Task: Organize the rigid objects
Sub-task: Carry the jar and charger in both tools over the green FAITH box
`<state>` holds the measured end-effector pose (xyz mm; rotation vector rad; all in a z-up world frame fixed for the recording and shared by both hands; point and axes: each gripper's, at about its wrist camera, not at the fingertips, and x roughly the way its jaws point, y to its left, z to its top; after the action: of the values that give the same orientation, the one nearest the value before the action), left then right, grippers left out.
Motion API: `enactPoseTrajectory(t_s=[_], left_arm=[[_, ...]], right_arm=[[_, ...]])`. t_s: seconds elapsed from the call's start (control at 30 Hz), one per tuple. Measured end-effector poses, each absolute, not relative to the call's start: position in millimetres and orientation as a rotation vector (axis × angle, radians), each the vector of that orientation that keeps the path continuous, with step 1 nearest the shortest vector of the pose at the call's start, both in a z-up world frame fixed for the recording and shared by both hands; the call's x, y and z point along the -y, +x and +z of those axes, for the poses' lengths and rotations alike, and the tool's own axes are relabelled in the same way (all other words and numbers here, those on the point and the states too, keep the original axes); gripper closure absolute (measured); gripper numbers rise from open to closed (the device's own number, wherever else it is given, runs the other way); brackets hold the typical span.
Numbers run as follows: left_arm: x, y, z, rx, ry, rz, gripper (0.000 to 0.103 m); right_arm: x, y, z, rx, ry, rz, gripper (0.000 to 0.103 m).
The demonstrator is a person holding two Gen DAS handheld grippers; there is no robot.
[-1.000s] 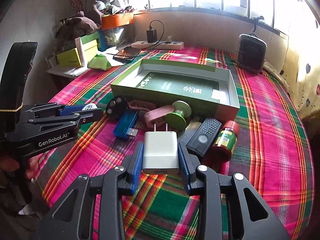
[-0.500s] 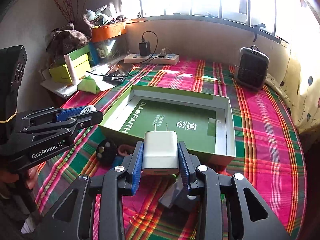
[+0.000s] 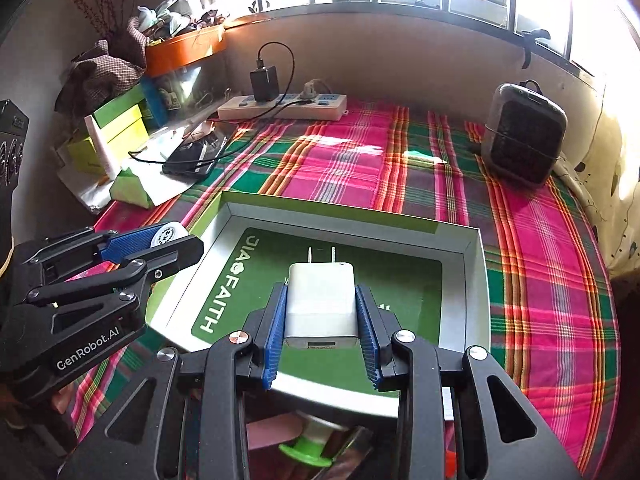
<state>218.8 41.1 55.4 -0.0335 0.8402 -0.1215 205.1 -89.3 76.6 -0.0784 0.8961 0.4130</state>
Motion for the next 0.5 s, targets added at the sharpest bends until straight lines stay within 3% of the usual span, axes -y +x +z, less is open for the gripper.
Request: enactPoseTrajectory(t_s=[0.5], left_arm=[[-35.1,255.5,25.3,-0.901,-0.003,-0.119,0.077]], right_arm=[[81.5,256.5,40.2,-0.992,-0.104,0.365,0.068]])
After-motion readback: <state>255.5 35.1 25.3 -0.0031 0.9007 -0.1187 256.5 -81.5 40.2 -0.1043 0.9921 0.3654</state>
